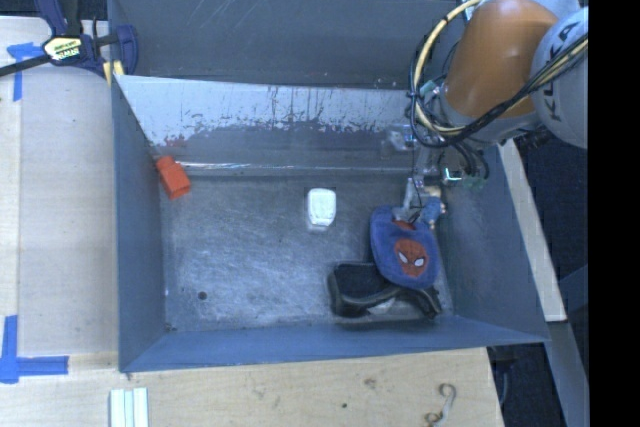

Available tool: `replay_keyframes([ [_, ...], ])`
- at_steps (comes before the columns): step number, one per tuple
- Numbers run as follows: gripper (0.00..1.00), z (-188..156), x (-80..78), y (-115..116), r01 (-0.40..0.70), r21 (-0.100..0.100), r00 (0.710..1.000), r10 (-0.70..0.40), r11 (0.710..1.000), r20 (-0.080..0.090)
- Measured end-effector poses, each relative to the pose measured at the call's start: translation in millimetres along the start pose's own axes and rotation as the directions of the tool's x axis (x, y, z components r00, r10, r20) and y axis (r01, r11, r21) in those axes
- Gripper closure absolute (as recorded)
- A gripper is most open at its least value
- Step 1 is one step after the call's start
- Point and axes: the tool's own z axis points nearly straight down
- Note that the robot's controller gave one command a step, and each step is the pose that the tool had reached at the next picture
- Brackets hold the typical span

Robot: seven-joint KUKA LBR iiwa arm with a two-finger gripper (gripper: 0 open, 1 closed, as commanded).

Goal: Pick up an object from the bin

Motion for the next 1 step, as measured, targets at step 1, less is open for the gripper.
replay_keyframes([
  [1, 0.00, 47.0, 25.9, -12.3, 0.258, 0.007, 0.966, -0.258, 0.966, 0.024],
])
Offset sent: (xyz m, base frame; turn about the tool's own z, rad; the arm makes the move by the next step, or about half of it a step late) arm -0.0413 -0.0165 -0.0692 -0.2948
